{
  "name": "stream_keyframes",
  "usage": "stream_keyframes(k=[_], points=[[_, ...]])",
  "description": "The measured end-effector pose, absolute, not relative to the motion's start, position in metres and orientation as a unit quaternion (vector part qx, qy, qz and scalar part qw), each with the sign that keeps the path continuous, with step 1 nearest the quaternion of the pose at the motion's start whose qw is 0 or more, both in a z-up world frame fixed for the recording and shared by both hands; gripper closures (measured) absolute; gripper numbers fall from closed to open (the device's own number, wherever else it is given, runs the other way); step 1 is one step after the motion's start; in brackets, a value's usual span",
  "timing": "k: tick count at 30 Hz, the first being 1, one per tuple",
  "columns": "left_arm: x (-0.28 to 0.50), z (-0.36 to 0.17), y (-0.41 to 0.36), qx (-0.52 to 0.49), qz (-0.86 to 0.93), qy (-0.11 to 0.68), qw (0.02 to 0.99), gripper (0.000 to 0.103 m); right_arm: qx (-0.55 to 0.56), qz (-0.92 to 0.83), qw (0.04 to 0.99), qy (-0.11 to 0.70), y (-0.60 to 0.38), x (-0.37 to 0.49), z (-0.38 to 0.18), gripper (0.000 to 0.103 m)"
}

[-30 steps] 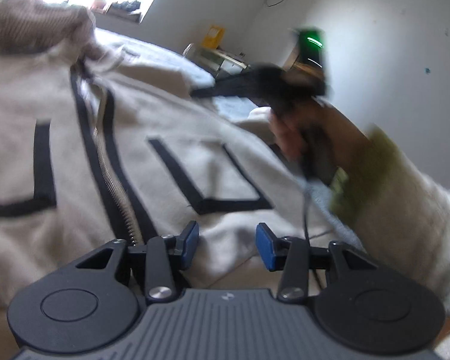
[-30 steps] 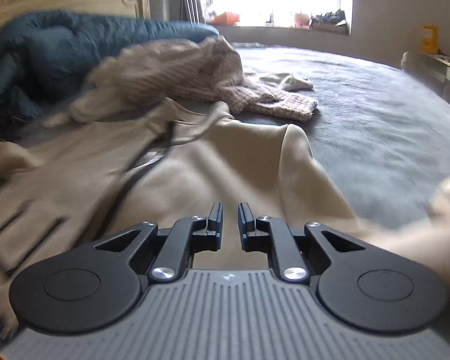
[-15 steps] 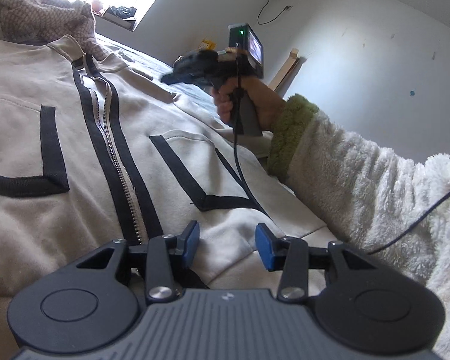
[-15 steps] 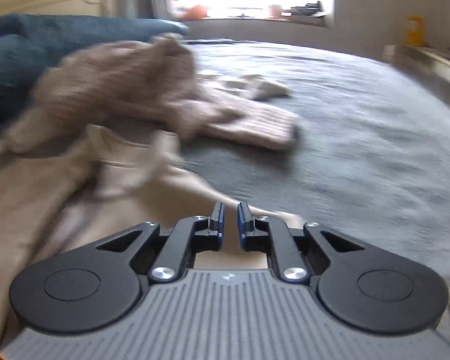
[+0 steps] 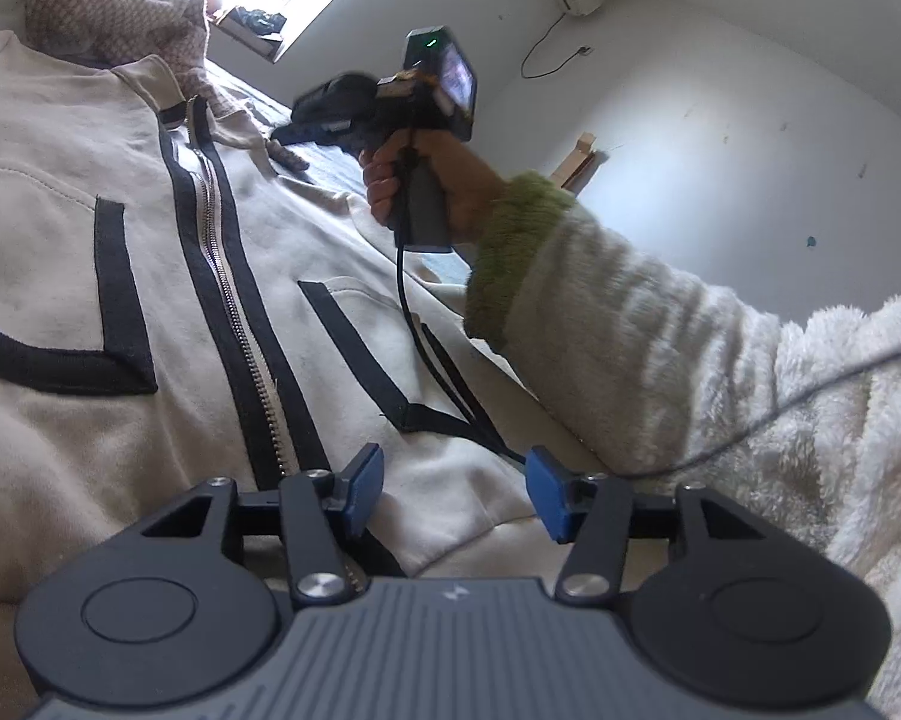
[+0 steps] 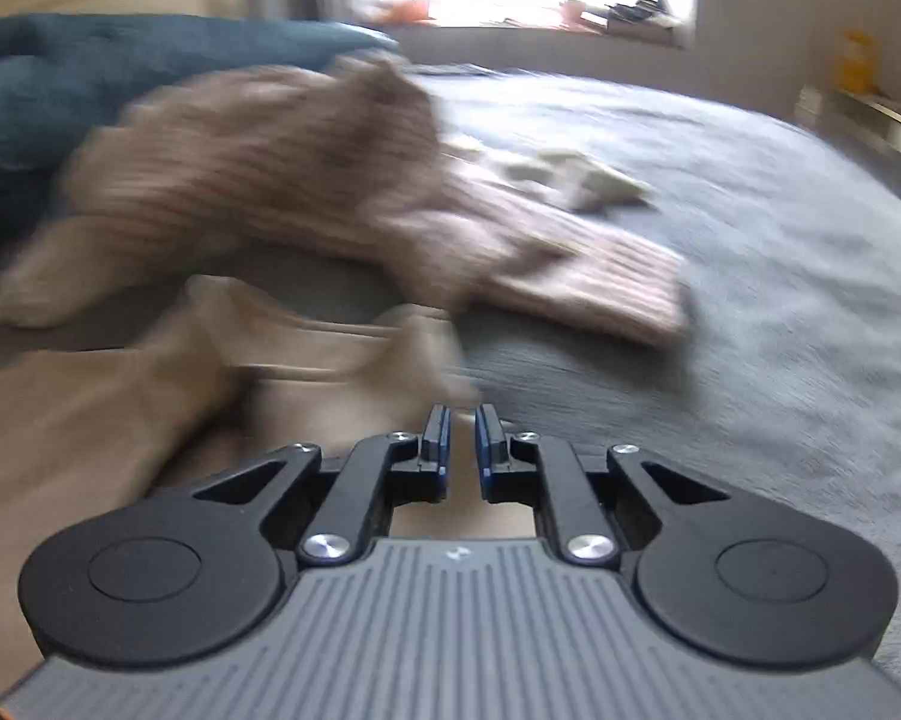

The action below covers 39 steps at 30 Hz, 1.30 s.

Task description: Fold clothes

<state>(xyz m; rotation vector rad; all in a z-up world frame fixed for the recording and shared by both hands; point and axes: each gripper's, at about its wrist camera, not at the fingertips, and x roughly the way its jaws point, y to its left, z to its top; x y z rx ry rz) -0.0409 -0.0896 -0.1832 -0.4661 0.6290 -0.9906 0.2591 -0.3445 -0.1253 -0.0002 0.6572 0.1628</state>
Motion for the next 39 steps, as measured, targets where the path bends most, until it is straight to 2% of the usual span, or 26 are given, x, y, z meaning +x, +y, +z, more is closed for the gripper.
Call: stream_keyframes(k=[4, 7, 13, 18, 23, 25, 28, 35, 39], points=[[-0.043, -0.185, -0.09, -0.217, -0.466, 0.288, 0.808, 0.047, -0.021, 0.149, 0.917, 0.368, -0.31, 0.267, -0.137, 0.094], [-0.045, -0.184, -0.088, -0.219, -0.463, 0.287, 0.81, 0.047, -0.049, 0.123, 0.924, 0.359, -0.295, 0.292, -0.171, 0.095], [-0.048, -0.183, -0.089, -0.223, -0.46, 0.283, 0.811, 0.045, -0.023, 0.077, 0.937, 0.34, -0.302, 0.3, -0.154, 0.094], [-0.048, -0.18, -0.083, -0.239, -0.452, 0.284, 0.811, 0.043, 0.023, 0.059, 0.953, 0.298, -0.342, 0.243, -0.097, 0.092], [-0.062, -0.169, -0.069, -0.241, -0.433, 0.272, 0.825, 0.04, -0.003, 0.058, 0.957, 0.285, -0.379, 0.152, -0.04, 0.088], [-0.068, -0.165, -0.066, -0.23, -0.424, 0.277, 0.831, 0.04, -0.016, 0.069, 0.953, 0.294, -0.387, 0.11, -0.033, 0.086], [-0.076, -0.161, -0.064, -0.2, -0.406, 0.291, 0.843, 0.04, -0.025, 0.098, 0.941, 0.323, -0.392, 0.049, -0.05, 0.085], [-0.091, -0.146, -0.056, -0.139, -0.369, 0.298, 0.869, 0.04, -0.006, 0.072, 0.914, 0.4, -0.412, -0.039, -0.149, 0.086], [-0.11, -0.126, -0.045, -0.11, -0.351, 0.278, 0.887, 0.04, 0.018, 0.051, 0.938, 0.342, -0.421, -0.072, -0.117, 0.085]])
